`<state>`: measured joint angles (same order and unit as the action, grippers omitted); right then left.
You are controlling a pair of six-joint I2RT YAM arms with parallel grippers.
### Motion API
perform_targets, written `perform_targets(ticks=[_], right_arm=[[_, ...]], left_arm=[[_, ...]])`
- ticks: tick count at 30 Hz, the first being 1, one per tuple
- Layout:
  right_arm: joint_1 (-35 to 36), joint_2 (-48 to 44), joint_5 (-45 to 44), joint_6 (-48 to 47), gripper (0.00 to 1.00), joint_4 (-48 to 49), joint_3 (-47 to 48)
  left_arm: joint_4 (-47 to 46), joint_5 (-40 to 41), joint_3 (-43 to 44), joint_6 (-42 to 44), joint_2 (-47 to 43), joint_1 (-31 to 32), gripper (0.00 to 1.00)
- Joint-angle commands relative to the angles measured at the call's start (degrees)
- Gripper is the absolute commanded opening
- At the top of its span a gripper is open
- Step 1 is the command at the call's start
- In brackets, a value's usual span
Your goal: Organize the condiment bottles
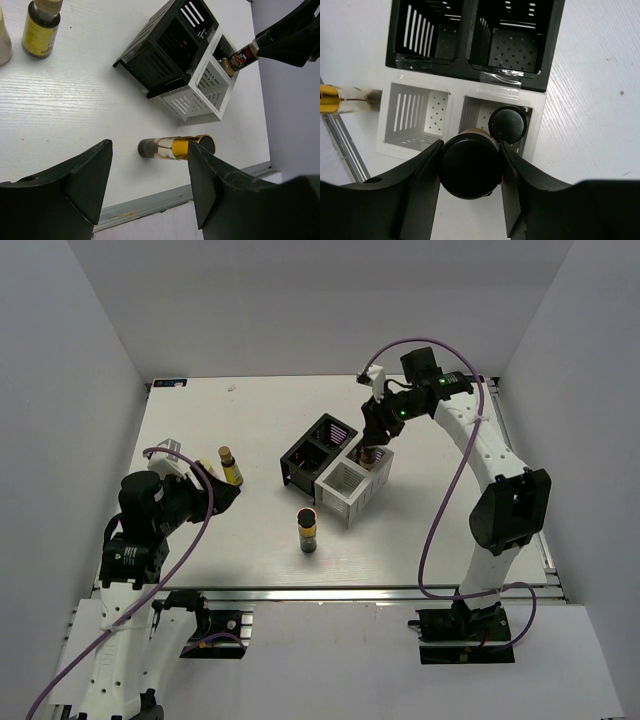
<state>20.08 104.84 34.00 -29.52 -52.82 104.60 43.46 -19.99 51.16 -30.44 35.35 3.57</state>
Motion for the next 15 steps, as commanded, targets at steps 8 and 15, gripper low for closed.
perform_targets(ticks=[8, 15], right_arm=[[0.14, 0.98, -5.43, 1.83, 0.00, 3.16, 1.49], [0.31, -1.03, -1.75, -0.80, 0.00, 3.59, -1.75]], left_arm=[[0.57, 0.39, 0.43, 0.29, -0.81, -0.23, 0.71], [0.48, 0.30, 0.52, 0.38, -0.72, -0.15, 0.72]])
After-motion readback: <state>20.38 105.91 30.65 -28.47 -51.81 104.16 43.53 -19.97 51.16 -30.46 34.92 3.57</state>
